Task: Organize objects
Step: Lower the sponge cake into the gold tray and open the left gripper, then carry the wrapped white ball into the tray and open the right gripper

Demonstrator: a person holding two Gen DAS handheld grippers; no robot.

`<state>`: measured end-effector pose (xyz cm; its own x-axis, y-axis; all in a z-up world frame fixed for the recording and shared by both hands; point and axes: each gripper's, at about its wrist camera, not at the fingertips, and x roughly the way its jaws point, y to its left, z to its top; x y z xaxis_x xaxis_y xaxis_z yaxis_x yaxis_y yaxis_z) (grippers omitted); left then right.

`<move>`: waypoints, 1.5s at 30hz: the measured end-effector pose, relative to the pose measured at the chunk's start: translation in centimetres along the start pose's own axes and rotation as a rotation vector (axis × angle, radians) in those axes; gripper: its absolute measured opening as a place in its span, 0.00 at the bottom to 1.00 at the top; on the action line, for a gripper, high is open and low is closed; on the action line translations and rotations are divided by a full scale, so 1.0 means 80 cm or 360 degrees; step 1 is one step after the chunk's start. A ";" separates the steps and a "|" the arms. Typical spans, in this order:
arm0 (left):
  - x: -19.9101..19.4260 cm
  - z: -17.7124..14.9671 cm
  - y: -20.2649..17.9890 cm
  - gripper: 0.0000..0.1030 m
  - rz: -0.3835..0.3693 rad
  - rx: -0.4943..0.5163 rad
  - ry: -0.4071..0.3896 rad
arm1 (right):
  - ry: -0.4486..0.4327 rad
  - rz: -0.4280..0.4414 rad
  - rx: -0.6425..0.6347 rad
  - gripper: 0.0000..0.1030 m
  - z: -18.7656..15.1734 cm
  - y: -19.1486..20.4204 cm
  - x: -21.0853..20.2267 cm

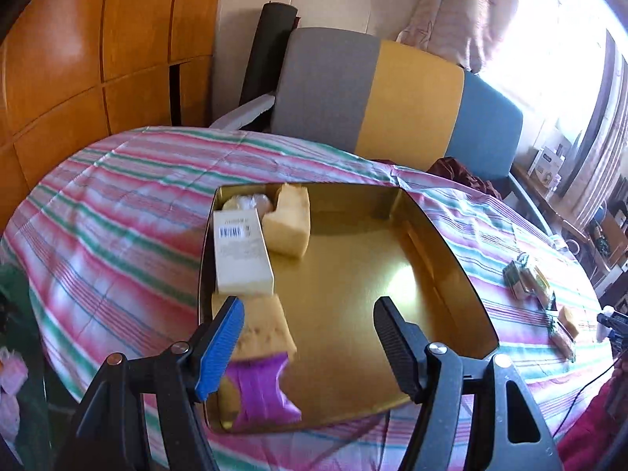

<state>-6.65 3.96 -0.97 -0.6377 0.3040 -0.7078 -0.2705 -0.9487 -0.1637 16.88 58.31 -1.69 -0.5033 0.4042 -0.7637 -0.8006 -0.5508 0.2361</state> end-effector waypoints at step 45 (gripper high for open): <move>-0.015 -0.046 0.059 0.66 0.0119 -0.0130 0.0023 | 0.0495 0.0916 -0.1002 0.35 -0.173 0.455 -0.031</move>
<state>-4.54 -1.17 -3.42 -0.6434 0.2314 -0.7297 -0.1623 -0.9728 -0.1654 -6.48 27.16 0.52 -0.5871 -0.2221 -0.7785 -0.0808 -0.9408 0.3293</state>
